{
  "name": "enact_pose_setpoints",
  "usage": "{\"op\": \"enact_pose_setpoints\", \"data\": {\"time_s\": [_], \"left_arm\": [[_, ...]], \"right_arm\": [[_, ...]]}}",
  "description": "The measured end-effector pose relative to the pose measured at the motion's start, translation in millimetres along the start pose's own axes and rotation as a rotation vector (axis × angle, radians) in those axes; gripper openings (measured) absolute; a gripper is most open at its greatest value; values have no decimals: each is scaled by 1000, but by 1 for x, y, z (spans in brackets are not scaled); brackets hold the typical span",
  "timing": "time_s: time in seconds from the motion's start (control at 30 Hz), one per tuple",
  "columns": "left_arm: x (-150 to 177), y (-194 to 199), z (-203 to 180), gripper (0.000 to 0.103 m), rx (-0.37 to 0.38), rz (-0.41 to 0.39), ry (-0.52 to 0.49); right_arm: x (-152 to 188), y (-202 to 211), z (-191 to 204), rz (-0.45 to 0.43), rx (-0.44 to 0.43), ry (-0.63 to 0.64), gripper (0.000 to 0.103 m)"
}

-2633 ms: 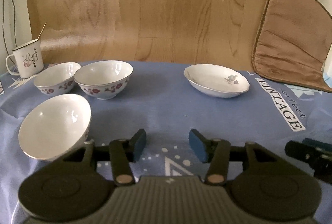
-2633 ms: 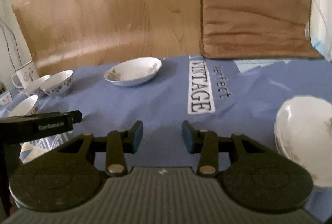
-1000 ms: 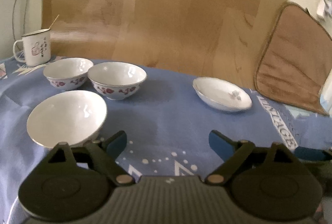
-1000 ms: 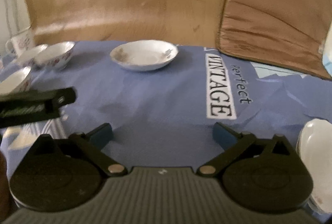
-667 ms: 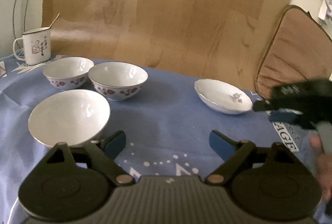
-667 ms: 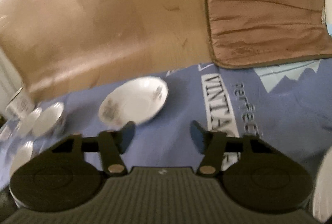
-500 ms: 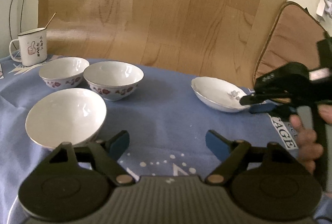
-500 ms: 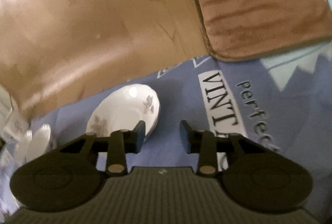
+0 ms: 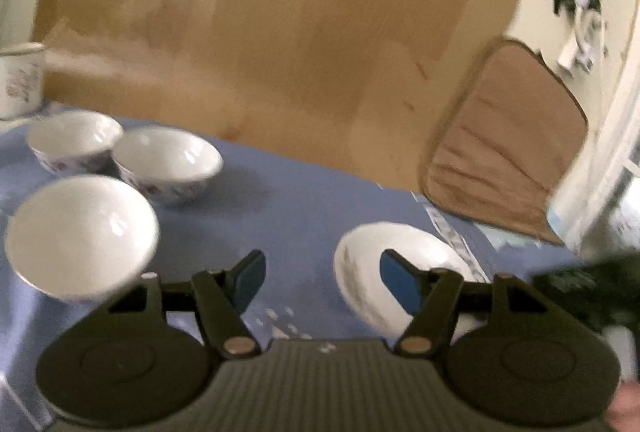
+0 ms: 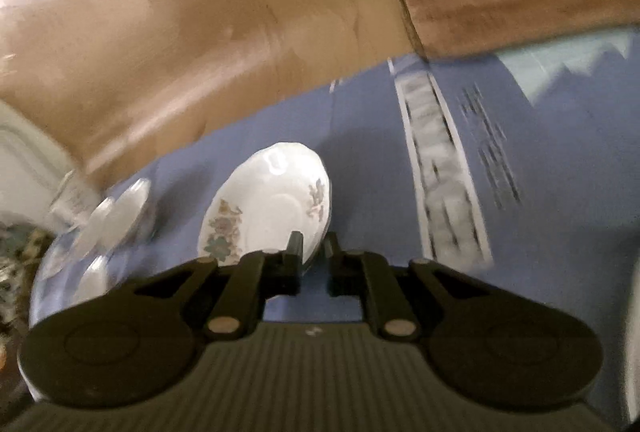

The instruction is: Organize plates and bowls

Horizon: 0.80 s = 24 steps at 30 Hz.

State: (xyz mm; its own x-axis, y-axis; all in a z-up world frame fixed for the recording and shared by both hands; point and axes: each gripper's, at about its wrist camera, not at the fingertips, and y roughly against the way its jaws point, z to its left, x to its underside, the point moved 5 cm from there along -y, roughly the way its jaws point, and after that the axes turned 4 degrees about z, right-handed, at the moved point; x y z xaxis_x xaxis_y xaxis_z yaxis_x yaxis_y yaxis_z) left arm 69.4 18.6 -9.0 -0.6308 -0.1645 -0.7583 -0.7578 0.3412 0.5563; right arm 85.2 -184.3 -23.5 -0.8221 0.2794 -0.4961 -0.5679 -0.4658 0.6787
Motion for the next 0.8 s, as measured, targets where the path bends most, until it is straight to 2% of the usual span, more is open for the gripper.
{"op": "enact_pose_setpoints", "data": {"time_s": [0.1,0.13,0.17,0.27,0.37,0.43,0.57,0.6,0.8], "left_arm": [[9,-5,-10,50,87,80,-29],[12,-7,-14,41,117,106,-45],[15,-10,-18,32,143,132,-64],[28,-10,-33,18,208,191,-126],[37,-5,-44,18,199,196,-176],[39,-2,-44,18,189,191,-166],[38,1,-40,15,237,243,-2],[38,4,-46,15,256,246,12],[30,0,-126,15,298,224,-105]], "right_arm": [[34,32,-8,24,-43,19,12],[44,41,-9,28,-48,33,12],[52,47,-10,28,-43,45,12],[70,58,-18,-1,-12,63,14],[74,61,-21,-28,-29,44,17],[76,59,-23,-39,-36,34,17],[75,63,-24,-71,-31,55,15],[74,69,-26,-87,-20,72,15],[62,117,-52,-249,91,123,15]]}}
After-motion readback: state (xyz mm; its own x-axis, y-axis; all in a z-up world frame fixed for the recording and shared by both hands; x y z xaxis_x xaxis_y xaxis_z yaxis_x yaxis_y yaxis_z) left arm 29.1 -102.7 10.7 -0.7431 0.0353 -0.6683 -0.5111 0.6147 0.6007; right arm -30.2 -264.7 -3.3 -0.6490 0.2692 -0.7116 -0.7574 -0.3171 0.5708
